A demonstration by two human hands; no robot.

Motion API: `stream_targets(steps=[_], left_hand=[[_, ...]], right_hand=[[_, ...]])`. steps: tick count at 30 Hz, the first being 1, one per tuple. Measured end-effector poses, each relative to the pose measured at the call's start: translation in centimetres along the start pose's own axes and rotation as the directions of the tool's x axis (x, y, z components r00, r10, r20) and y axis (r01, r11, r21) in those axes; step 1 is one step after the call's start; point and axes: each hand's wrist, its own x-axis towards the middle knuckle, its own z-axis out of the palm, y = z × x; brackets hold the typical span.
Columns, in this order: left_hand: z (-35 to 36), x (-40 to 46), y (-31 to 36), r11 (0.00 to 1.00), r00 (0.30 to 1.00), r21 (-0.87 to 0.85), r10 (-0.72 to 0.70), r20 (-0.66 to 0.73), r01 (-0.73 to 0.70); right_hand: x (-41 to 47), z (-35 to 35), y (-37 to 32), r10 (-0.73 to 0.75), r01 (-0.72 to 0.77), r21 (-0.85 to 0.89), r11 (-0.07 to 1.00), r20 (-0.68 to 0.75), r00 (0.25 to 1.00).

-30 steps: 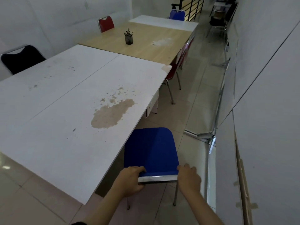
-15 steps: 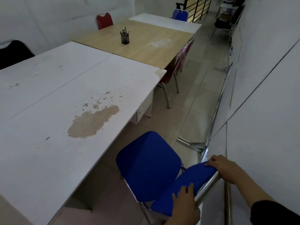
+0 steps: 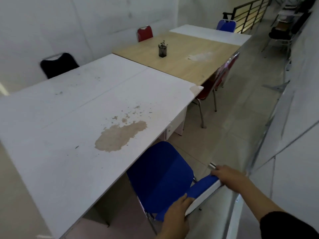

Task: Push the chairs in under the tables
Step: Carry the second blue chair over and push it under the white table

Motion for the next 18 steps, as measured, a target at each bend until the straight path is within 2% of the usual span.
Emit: stream_targets(steps=[5,8,10,12,18], left_hand=[[-5.4,-1.2,-4.7,0.999,0.999,0.038,0.028,-0.039,-0.027],[-7.4,-1.5,-7.8,0.988,0.995,0.135,0.087,-0.057,-0.079],[-8.1,-1.3,-8.9,0.973,0.984,0.21,0.122,-0.133,-0.093],[-8.5,-0.5,-9.9,0.969,0.968,0.232,0.137,-0.209,-0.087],[-9.0,3.3,-9.9,0.977,0.953,0.21,0.1,-0.287,-0.04]], right_hand=[[3.7,-1.0,-5.8,0.01,-0.006,0.126,0.992,-0.029,1.0],[5.0,-1.1,-8.7,0.07,-0.055,0.179,0.982,-0.077,0.995],[5.7,-1.6,-9.8,0.091,-0.071,0.188,0.98,-0.101,0.991],[6.8,-2.3,-10.0,0.08,-0.057,0.18,0.982,-0.119,0.99],[10.9,-4.2,-7.3,-0.013,0.03,0.134,0.991,-0.129,0.992]])
